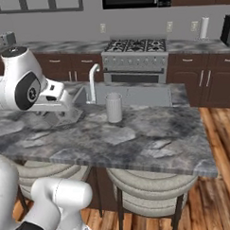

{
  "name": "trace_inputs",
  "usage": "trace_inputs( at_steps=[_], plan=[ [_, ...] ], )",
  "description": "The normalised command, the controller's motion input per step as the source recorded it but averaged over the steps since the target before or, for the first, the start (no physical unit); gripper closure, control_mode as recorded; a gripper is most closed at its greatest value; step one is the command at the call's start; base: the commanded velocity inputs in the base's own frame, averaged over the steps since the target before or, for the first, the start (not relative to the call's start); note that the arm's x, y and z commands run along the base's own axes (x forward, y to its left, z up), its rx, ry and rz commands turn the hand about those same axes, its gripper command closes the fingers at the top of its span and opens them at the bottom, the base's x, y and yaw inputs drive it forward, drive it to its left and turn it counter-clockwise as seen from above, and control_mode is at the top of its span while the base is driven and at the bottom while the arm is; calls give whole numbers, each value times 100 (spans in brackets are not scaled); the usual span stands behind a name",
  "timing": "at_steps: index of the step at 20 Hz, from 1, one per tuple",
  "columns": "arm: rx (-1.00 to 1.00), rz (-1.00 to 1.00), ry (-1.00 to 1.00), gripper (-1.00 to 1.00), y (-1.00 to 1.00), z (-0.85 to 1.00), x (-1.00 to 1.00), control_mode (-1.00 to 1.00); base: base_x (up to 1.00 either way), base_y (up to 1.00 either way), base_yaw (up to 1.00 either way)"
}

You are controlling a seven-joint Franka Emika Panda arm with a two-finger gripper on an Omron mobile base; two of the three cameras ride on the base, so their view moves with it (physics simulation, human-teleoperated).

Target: Pick the glass cup and colander and place them in the sink. Then turn on the water.

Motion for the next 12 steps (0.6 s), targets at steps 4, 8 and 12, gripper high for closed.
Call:
trace_inputs(
  at_steps=[4, 8, 12],
  plan=[
    [6, -8, 2, -100, 0, -8, 55, -100, 0, 0, 0],
    [15, 0, 1, -100, 0, -19, 35, -100, 0, 0, 0],
    [13, 0, 0, -100, 0, -30, 26, -100, 0, 0, 0]
  ],
)
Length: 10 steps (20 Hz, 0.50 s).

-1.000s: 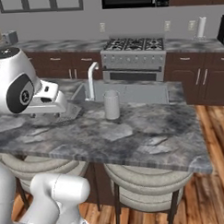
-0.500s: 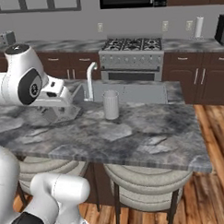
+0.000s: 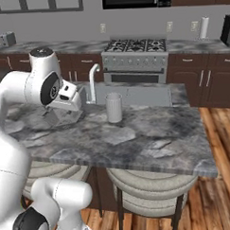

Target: Pick the glass cup and colander and place them in the sink. Then turn on the water.

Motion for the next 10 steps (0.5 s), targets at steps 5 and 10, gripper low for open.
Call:
trace_inputs(
  at_steps=[5, 10],
  plan=[
    [5, -3, 0, -100, 0, -25, 25, -100, 0, 0, 0],
    [0, -4, 0, -100, 3, -21, 26, -100, 0, 0, 0]
  ],
)
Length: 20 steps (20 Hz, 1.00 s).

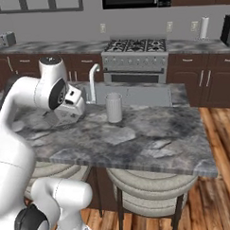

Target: Pick the glass cup and colander and place them in the sink. Then turn on the water.

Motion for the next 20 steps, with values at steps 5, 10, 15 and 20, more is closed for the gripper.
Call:
trace_inputs(
  at_steps=[5, 10, 15, 20],
  plan=[
    [2, -1, 0, -100, 0, -21, 18, -100, 0, 0, 0],
    [8, 0, 0, -100, 2, -21, 16, -100, 0, 0, 0],
    [3, 0, 0, -100, 10, -20, 20, -100, 0, 0, 0],
    [-1, 0, 1, -100, 9, -10, 20, -100, 0, 0, 0]
  ],
)
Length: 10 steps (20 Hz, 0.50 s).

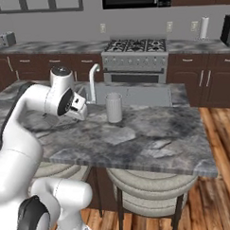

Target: Pick the glass cup and colander and place them in the sink. Then turn on the water.

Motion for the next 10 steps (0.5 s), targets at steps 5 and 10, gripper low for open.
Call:
trace_inputs(
  at_steps=[5, 10],
  plan=[
    [0, -3, 1, -100, 1, -8, 13, -100, 0, 0, 0],
    [0, -1, 2, -100, 2, -23, 11, -100, 0, 0, 0]
  ],
)
